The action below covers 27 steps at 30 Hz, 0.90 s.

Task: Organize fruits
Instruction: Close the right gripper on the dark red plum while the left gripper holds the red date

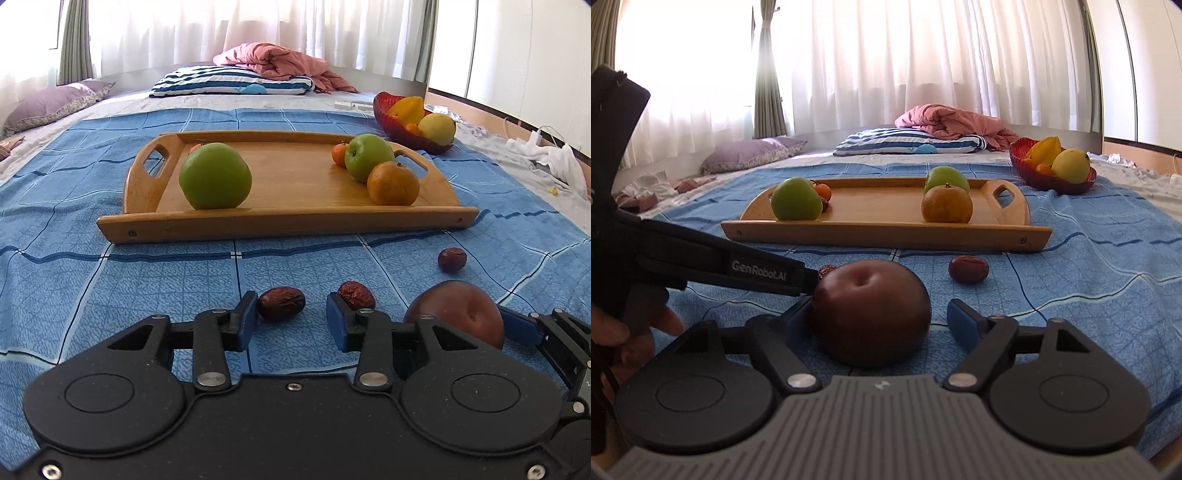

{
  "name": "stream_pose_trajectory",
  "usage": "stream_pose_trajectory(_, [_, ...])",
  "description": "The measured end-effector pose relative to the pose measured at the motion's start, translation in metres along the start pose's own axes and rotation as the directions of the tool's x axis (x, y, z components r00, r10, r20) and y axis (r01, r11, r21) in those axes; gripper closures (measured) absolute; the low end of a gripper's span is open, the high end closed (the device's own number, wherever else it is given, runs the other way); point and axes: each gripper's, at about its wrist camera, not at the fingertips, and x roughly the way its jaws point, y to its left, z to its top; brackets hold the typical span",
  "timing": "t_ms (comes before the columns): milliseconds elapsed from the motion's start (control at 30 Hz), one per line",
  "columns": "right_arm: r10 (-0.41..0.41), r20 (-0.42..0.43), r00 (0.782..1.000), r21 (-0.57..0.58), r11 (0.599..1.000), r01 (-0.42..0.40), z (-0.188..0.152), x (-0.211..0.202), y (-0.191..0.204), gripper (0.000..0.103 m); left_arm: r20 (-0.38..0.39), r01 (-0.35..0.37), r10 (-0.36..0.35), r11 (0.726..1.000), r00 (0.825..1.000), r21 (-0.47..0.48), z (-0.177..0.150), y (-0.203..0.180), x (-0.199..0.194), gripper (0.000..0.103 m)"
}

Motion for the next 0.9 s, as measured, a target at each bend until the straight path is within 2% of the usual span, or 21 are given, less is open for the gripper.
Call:
stream_pose_trajectory(367, [0.002,0.009,1.000,0.030,1.000,-0.002,-0.002,0.000,0.000,0.023,0.024,-0.014,0.014,1.000,1.000,0.007,-0.004,-0.003,-0.002,0.064])
stream_pose_trajectory(533, [0.003,0.012,1.000,0.033,0.999,-0.003,-0.002,0.002,0.002,0.030,0.059,-0.060,0.058,0.998,0.997,0.027,-0.009,-0.008,-0.006,0.077])
stream_pose_trajectory(633, [0.006,0.014,1.000,0.030,1.000,-0.006,-0.002,0.002,0.004,0.035,0.066,-0.058,0.057,0.998,0.996,0.024,-0.011,-0.007,-0.007,0.077])
stream_pose_trajectory(900, [0.007,0.024,1.000,0.055,0.998,-0.008,-0.001,0.001,0.002,0.037,0.076,-0.057,0.056,0.998,0.996,0.011,-0.006,-0.004,-0.010,0.077])
